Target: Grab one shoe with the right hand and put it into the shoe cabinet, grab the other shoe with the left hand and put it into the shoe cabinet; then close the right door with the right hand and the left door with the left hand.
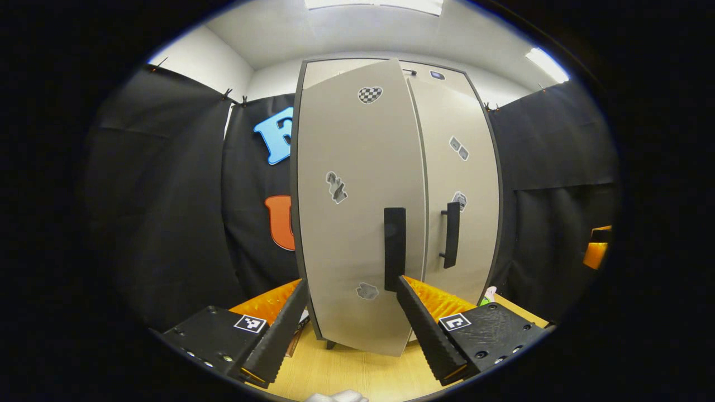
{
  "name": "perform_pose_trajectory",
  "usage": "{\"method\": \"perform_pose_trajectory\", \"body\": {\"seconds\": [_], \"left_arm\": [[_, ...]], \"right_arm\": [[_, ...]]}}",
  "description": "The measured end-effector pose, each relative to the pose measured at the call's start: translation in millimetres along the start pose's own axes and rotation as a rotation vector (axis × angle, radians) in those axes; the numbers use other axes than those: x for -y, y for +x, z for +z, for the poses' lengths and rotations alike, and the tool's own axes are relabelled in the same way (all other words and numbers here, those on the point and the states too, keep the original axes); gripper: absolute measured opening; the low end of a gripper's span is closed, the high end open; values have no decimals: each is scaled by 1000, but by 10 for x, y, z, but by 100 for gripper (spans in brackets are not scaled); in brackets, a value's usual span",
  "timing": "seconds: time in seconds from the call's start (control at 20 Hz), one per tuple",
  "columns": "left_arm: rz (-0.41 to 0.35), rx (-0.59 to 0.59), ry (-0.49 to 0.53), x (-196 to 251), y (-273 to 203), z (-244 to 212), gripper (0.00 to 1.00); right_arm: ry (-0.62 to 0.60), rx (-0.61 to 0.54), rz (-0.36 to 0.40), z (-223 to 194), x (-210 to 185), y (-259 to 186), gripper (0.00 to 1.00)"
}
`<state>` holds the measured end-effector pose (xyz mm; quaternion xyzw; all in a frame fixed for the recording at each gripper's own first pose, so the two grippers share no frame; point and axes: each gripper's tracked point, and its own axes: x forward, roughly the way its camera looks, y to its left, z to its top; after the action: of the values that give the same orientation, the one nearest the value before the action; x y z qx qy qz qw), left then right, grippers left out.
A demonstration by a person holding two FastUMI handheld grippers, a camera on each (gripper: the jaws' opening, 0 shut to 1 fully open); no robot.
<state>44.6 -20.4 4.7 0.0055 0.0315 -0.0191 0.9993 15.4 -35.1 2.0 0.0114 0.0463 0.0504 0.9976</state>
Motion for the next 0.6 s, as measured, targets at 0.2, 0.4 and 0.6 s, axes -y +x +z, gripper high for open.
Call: {"method": "perform_pose_trajectory", "body": {"seconds": [0.2,0.4,0.6], "left_arm": [[4,2,0,64,-300,72,100],[35,7,-27,12,-597,166,96],[70,45,-35,-56,-870,258,96]], "right_arm": [[8,25,27,86,-46,-6,99],[21,33,29,111,-49,-29,99],[21,43,12,130,-35,-64,99]]}}
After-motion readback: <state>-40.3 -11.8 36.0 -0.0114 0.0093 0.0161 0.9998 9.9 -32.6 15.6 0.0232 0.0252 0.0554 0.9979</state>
